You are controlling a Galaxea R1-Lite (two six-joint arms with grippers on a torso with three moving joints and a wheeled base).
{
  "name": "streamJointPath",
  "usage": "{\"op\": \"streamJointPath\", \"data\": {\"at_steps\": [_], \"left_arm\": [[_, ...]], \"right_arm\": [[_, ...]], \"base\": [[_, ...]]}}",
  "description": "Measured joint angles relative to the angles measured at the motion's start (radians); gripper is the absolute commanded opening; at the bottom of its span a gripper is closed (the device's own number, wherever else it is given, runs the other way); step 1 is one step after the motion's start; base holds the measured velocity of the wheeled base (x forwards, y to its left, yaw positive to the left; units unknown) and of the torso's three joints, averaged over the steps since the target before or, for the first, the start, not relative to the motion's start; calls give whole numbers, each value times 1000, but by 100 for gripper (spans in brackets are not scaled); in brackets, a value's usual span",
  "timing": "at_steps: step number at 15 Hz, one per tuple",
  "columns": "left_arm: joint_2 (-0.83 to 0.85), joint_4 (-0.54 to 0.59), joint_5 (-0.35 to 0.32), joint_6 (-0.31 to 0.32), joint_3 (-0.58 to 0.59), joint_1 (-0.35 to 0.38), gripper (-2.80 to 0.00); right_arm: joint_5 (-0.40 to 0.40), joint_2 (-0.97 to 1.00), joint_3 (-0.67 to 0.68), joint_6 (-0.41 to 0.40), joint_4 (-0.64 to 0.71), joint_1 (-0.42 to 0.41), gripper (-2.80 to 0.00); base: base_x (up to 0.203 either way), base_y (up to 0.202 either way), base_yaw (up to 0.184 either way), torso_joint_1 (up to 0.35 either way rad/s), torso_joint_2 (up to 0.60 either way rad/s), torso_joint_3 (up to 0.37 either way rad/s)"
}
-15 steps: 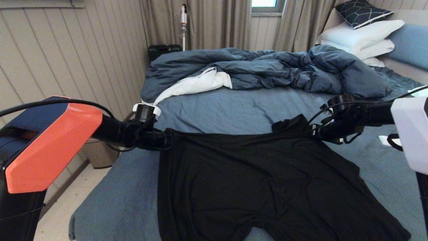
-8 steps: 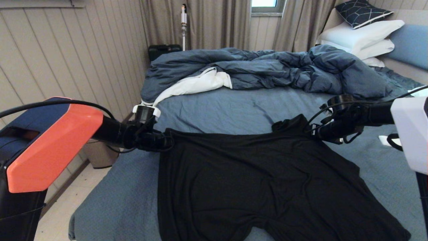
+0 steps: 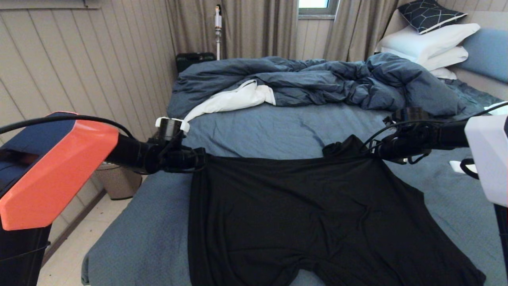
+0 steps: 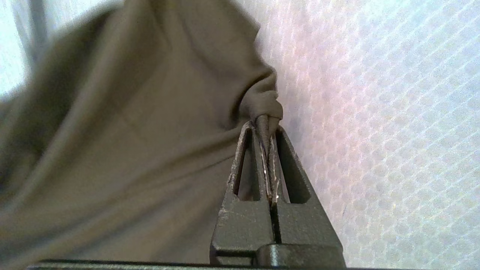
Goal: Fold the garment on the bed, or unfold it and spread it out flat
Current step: Unford the black T-shirt
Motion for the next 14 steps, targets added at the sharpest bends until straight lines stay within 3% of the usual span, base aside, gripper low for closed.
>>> {"op": "streamJointPath", "data": {"at_steps": [5,14], "left_arm": [[-13,9,3,43,-79,12,-280],[88,100,2,76,-314,79,-280]], "right_arm": [[-126,17,-1,10,-178,17,-280],[-243,76,-10,-18,-405,50,-280]], "base": [[0,0,0,0,0,0],[0,0,0,0,0,0]]}}
